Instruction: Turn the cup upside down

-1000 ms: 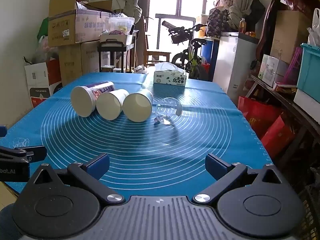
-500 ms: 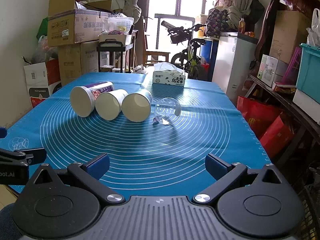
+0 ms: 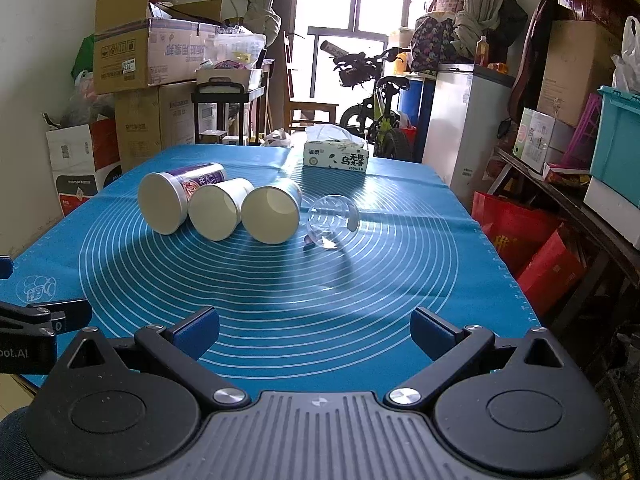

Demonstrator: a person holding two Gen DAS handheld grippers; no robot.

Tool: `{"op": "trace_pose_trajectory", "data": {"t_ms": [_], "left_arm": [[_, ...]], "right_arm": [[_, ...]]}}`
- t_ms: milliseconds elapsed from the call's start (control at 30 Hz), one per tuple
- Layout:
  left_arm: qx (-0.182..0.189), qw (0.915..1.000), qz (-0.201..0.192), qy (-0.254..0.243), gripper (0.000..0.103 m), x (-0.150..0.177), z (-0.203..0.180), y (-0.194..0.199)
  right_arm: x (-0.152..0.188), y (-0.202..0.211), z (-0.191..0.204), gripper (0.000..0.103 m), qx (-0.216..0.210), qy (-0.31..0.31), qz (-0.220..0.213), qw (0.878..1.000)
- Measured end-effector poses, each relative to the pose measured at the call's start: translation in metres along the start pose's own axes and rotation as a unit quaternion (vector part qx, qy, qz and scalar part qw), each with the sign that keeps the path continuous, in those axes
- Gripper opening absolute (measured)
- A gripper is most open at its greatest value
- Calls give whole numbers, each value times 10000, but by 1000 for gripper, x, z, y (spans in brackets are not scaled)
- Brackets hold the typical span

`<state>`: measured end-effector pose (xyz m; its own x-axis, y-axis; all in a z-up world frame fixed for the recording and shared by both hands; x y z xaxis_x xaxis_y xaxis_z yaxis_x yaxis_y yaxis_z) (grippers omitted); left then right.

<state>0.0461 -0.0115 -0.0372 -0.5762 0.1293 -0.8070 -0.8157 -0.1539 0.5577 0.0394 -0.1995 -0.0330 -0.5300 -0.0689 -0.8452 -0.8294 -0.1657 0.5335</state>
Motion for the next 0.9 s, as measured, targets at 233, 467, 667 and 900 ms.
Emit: {"op": "trace_pose_trajectory", "data": {"t_ms": [233, 467, 667, 900], "left_arm": [[-23, 9999, -111, -63, 103, -1, 0, 4], [-46, 9999, -119, -71, 103, -1, 1, 4], [-38, 9999, -108, -64, 103, -1, 1, 4], [-59, 9999, -78, -45, 102, 1, 2, 2]], "right_arm": [[1, 0, -2, 103, 13, -20, 5, 10000], [0, 0, -2, 103, 17, -28, -3, 10000], [0, 1, -3, 103, 27, -25, -11, 10000], [0, 0, -2, 103, 26, 7, 7, 10000]]}}
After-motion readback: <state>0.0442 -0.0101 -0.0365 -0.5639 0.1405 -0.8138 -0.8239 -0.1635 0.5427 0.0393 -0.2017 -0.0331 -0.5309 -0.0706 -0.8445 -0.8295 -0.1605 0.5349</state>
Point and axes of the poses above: each gripper's, at about its wrist camera, not at the fingertips, and y roughly against the way its jaws point, z to its left, x to its underside, the point moved 6 cm from there along -y, roughly the way its jaws point, and after that the axes turned 10 degrees about -x, right-handed, at the moved point
